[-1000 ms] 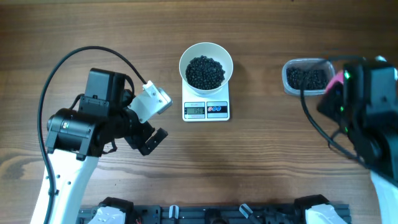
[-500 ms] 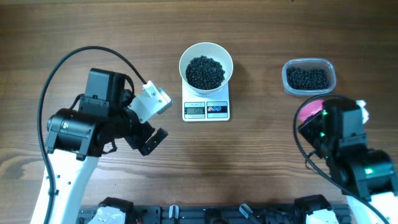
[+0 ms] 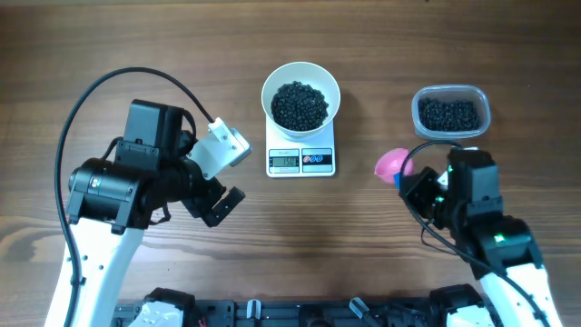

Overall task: Scoop item into bowl and weigh 150g on scale
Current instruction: 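Lower the pink scoop onto the table in front of the tub and release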

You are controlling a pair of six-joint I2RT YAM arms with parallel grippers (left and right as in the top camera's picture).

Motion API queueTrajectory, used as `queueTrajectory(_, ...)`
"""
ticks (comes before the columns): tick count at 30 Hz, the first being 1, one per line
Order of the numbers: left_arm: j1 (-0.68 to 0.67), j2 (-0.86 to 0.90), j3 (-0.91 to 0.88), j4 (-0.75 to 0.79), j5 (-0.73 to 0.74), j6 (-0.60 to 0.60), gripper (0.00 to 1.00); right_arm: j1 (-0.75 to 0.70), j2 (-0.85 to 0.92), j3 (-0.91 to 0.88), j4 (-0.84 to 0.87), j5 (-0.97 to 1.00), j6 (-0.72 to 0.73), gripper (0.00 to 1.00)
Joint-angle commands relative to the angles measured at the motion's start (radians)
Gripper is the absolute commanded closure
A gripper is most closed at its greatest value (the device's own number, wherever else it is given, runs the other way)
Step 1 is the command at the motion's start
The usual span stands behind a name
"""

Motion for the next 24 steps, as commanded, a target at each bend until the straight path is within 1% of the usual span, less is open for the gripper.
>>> queueTrajectory(1,0.005,0.003,0.006,0.003,0.002,0.015,0.00,-0.003,-0.009,-0.122,0.108,-0.141,0.042,0.96)
queueTrajectory(4,0.005,0.003,0.006,0.003,0.002,0.015,0.00,-0.003,-0.009,-0.176,0.191,-0.145,0.058,0.96)
queueTrajectory(9,0.005,0.003,0.006,0.003,0.002,0.015,0.00,-0.003,-0.009,-0.250,0.273,-0.086,0.073,0.96)
queueTrajectory(10,0.005,0.003,0.006,0.003,0.002,0.015,0.00,-0.003,-0.009,-0.264,0.304,-0.072,0.077,0.96)
queueTrajectory(13,0.005,0.003,0.006,0.003,0.002,0.015,0.00,-0.003,-0.009,-0.327,0.469,-0.048,0.088,0.96)
queueTrajectory(14,0.005,0.003,0.006,0.003,0.002,0.015,0.00,-0.003,-0.009,-0.342,0.489,-0.048,0.093,0.96)
queueTrajectory(18,0.005,0.003,0.006,0.003,0.002,0.015,0.00,-0.003,-0.009,-0.380,0.465,-0.053,0.145,0.95)
queueTrajectory(20,0.005,0.003,0.006,0.003,0.002,0.015,0.00,-0.003,-0.009,-0.386,0.428,-0.046,0.161,0.88)
queueTrajectory(24,0.005,0.003,0.006,0.003,0.002,0.015,0.00,-0.003,-0.009,-0.386,0.383,-0.033,0.166,0.81)
